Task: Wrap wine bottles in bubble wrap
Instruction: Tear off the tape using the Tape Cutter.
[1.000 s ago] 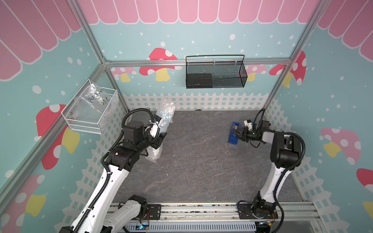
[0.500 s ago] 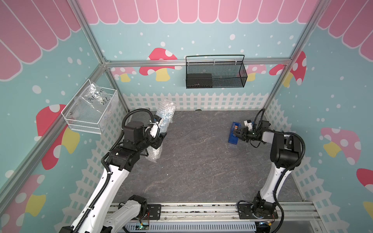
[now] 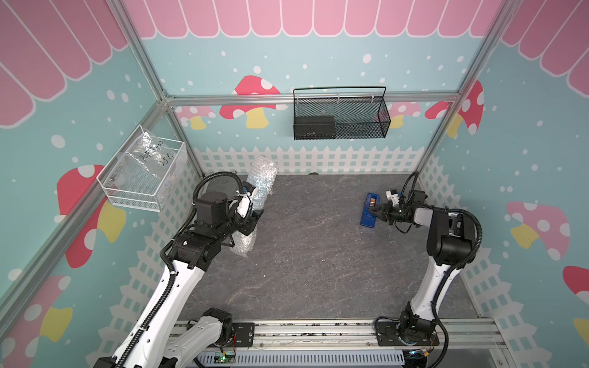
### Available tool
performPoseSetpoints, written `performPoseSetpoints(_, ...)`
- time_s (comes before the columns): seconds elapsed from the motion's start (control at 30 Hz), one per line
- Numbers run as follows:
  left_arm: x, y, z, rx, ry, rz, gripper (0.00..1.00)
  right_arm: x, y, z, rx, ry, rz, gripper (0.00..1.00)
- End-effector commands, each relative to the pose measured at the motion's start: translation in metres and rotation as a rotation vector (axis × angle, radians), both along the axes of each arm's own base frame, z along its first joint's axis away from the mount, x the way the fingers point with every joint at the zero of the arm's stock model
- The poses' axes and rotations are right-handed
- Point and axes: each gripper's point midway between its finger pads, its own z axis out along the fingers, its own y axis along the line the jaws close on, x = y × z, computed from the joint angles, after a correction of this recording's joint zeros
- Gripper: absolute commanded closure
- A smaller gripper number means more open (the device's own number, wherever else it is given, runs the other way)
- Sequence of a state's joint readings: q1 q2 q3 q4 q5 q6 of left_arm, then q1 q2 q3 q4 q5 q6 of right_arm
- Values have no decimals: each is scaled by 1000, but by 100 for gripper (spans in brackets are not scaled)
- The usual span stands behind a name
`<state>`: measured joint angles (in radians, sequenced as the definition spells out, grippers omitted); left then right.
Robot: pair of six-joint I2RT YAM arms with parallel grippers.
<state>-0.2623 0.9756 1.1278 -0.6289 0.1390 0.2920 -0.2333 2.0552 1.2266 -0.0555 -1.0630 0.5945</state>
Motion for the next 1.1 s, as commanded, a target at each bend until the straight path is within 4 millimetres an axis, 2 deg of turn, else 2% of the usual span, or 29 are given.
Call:
performPoseSetpoints(0.0,3,-2,42,-53,-153,-8,100,6,2,15,-3,-45,15,99)
performPoseSetpoints(0.37,2,-1,45,-56,-157,-2,100,32,-8,31,-101,-51,82,100)
performPoseSetpoints(0.73,5,-3,46,-67,-148,-6,100,36,-15,30,-174,-39,120,100)
performPoseSetpoints(0.97,6,-3,49,-80,-153,-1,100,74,-23,69,-194,-120,114,100)
performPoseSetpoints(1.07,5,-3,49,-84,-151,0,100,83,-24,83,-193,-142,116,100)
